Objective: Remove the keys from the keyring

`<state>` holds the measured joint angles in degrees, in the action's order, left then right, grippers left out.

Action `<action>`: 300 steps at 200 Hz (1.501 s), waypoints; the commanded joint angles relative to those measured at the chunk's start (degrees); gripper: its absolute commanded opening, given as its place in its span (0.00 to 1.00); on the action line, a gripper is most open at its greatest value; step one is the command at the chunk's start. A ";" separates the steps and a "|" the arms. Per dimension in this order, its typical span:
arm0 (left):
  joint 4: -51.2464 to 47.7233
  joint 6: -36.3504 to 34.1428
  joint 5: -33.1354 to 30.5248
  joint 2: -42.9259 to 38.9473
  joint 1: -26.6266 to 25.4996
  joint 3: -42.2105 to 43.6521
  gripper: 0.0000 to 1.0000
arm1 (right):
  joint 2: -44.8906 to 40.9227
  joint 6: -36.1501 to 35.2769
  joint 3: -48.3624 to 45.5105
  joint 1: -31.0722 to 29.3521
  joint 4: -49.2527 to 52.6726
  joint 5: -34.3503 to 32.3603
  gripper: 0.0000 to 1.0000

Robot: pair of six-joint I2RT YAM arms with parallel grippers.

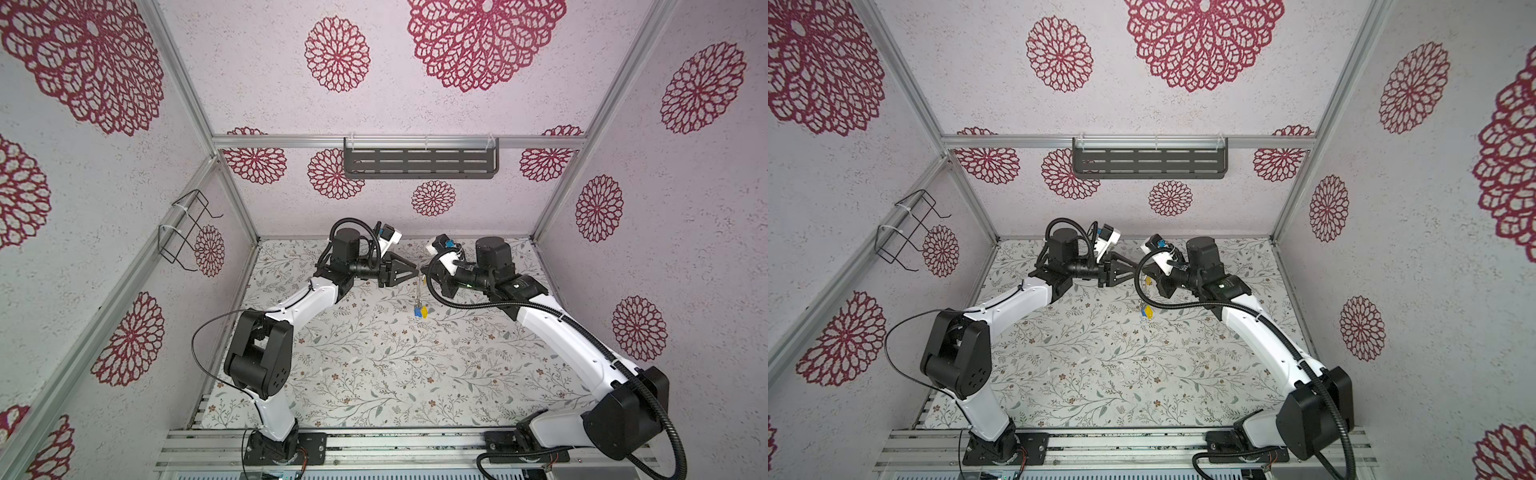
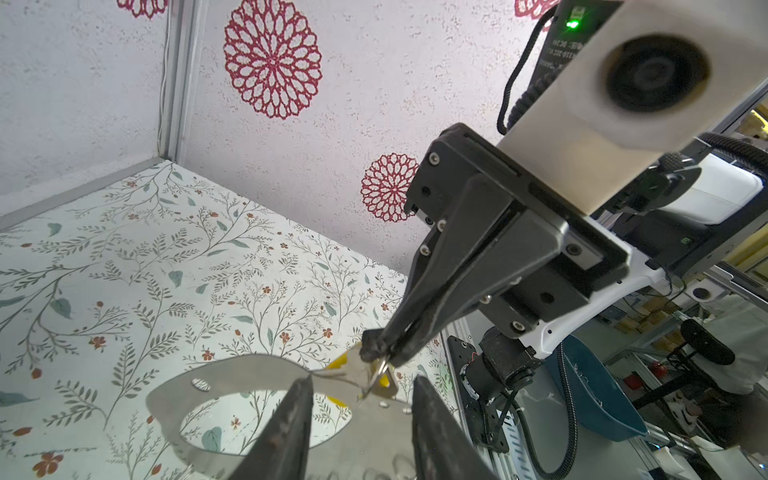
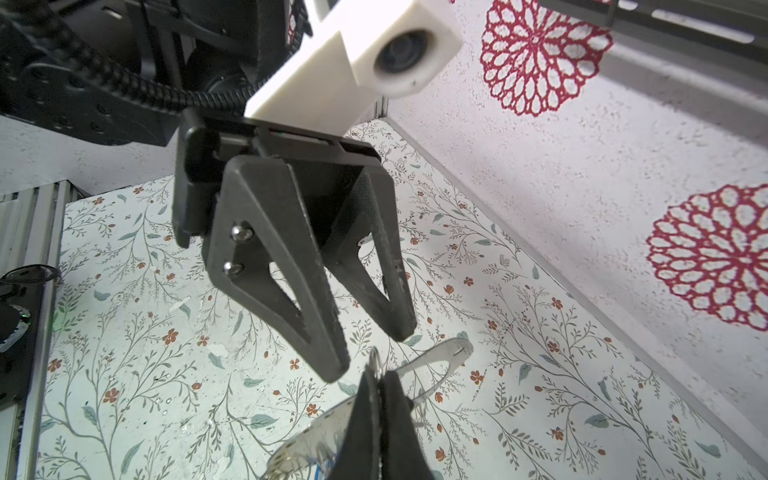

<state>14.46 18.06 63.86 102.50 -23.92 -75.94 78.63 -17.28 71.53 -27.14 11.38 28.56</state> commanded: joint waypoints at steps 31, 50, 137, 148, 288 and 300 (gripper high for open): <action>2.59 1.00 1.96 0.77 -1.32 -2.28 0.36 | -2.45 1.28 1.55 0.31 -3.29 1.37 0.00; 2.69 1.17 1.97 1.08 -1.43 -2.15 0.35 | -2.39 1.19 1.72 0.31 -3.29 1.31 0.00; 5.35 3.95 2.83 2.24 -1.30 -1.45 0.26 | -2.42 0.89 2.75 0.33 -2.81 0.49 0.00; 6.96 5.20 3.09 2.47 -1.32 -1.11 0.26 | -2.26 0.97 2.98 0.32 -2.72 0.61 0.00; 13.39 8.56 3.34 3.34 -1.70 0.80 0.20 | -1.15 1.37 4.06 0.28 -2.26 0.37 0.00; 13.50 8.83 3.37 3.43 -1.65 0.63 0.19 | -1.20 1.53 4.01 0.20 -2.26 0.53 0.00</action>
<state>26.28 26.65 66.37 105.03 -25.26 -75.16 78.63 -16.82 72.51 -26.87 11.49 28.25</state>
